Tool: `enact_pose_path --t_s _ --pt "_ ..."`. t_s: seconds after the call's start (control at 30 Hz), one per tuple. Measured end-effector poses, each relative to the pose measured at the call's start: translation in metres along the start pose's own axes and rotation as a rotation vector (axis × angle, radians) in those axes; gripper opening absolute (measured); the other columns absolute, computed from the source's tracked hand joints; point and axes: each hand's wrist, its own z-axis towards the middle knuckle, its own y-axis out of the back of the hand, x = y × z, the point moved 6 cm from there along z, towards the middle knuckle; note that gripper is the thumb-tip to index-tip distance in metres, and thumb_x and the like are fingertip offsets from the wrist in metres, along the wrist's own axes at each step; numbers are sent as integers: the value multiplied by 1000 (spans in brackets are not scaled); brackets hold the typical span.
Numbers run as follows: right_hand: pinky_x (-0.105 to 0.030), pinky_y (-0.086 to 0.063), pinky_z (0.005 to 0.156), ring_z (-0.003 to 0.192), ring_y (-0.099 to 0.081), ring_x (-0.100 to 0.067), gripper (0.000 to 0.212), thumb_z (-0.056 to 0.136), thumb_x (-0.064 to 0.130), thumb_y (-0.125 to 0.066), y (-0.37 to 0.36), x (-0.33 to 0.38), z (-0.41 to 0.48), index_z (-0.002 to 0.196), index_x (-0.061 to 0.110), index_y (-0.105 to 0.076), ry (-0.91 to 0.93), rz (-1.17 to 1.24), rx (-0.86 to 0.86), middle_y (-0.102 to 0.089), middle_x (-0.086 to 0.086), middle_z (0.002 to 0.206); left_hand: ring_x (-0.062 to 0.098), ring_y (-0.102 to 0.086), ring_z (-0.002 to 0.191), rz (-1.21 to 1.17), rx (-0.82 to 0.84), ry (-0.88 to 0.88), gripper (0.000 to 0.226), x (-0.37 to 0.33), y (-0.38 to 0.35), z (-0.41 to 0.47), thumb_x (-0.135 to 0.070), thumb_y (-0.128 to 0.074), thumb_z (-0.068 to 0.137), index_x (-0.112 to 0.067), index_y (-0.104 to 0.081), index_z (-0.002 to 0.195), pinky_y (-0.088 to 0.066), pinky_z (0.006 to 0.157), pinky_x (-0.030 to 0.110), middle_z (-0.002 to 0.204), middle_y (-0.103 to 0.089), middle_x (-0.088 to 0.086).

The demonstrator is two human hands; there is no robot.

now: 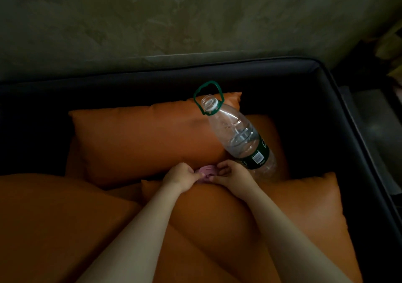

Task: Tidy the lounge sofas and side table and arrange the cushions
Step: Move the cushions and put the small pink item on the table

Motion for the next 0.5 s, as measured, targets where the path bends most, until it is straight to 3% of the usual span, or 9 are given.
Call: enact_pose_path --t_s 0.07,0.1,0.17,0.23,0.43,0.5 --pt "-22 -40 78 93 -57 -9 50 77 36 -79 1 -2 -3 118 18 -59 0 35 -8 -61 6 98 26 -48 55 -13 50 29 48 -2 -3 3 -49 -59 90 -14 -51 58 -31 53 35 56 -46 9" --pt "-23 -42 78 92 -57 -9 46 78 36 -78 1 -2 -5 116 19 -59 5 46 -10 -61 7 97 30 -56 64 -29 77 36 48 -3 -5 5 -51 -57 91 -9 -60 67 -39 58 37 63 -54 16" --pt "-25 -47 80 91 -60 -9 37 81 36 -75 1 -4 -8 111 20 -61 20 55 -15 -64 7 95 37 -62 101 -68 125 68 62 -1 -12 13 -55 -56 90 3 -65 110 -48 85 41 104 -64 26" --pt "-29 -50 82 90 -62 -11 26 84 36 -72 1 -7 -12 104 22 -63 31 84 -35 -66 6 95 34 -57 115 -78 167 101 72 0 -17 15 -59 -56 87 0 -56 128 -45 94 38 127 -59 21" --pt "-34 -55 81 83 -67 -17 4 90 25 -66 3 -16 -18 93 22 -65 49 273 -98 -68 1 86 30 -54 117 -87 189 131 70 2 -25 24 -51 -62 87 -1 -47 133 -42 88 33 133 -54 16" --pt "-37 -56 82 81 -67 -20 11 94 12 -56 3 -19 -19 90 19 -64 35 377 -109 -67 -2 83 31 -53 120 -107 208 150 74 5 -27 27 -49 -64 87 1 -44 137 -44 91 34 136 -51 18"
